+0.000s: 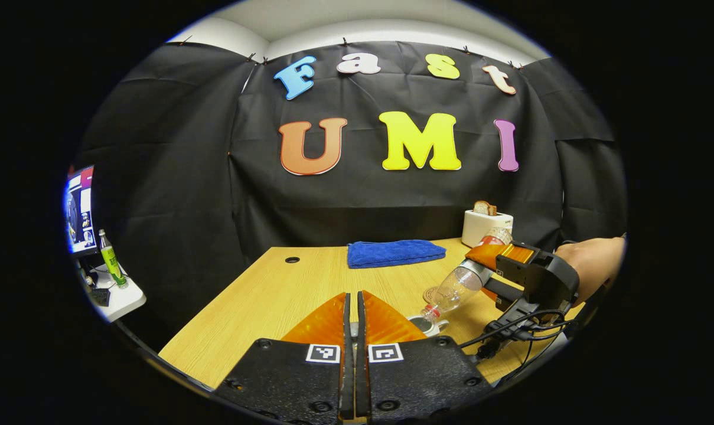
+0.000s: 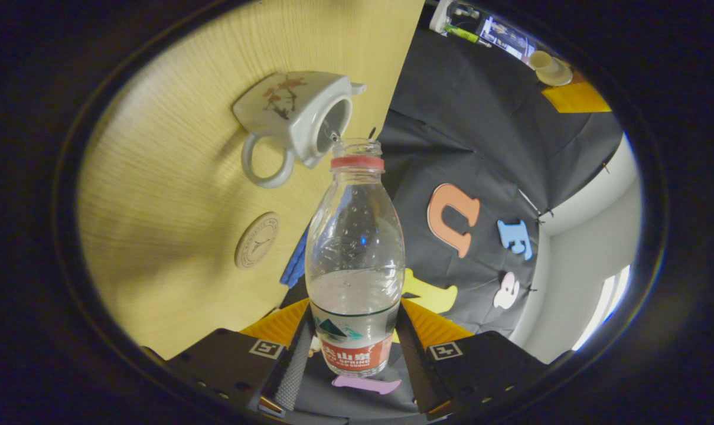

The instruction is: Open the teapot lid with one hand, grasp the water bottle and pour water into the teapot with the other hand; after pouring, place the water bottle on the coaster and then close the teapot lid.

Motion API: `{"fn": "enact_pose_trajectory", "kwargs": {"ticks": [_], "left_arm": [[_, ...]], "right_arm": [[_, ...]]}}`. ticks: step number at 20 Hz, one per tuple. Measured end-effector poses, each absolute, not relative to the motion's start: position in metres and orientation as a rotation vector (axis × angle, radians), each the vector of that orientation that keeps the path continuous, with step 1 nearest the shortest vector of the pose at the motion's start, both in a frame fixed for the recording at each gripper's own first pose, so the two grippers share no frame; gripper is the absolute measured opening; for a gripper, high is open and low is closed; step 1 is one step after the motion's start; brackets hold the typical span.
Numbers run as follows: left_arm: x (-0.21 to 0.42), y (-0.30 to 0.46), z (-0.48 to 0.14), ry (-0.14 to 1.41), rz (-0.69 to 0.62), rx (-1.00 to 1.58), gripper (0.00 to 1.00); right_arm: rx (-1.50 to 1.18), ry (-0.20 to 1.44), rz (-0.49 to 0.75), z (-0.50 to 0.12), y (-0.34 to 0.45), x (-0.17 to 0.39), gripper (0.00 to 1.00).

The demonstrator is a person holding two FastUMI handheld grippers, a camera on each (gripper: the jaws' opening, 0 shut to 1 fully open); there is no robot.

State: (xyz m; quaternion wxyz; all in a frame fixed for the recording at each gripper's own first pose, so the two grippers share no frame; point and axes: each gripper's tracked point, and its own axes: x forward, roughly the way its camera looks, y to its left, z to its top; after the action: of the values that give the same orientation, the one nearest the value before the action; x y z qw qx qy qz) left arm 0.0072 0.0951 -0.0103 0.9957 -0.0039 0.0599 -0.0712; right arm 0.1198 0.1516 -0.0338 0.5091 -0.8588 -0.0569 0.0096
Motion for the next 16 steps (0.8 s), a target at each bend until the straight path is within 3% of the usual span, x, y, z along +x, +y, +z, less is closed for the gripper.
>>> {"fn": "enact_pose_trajectory", "kwargs": {"ticks": [16], "left_arm": [[0.006,0.099,-0.012,0.129,-0.14,0.007,0.04]], "right_arm": [[-2.205,-0.242,-0.019,-0.009,0.171,0.117,0.75]]}}
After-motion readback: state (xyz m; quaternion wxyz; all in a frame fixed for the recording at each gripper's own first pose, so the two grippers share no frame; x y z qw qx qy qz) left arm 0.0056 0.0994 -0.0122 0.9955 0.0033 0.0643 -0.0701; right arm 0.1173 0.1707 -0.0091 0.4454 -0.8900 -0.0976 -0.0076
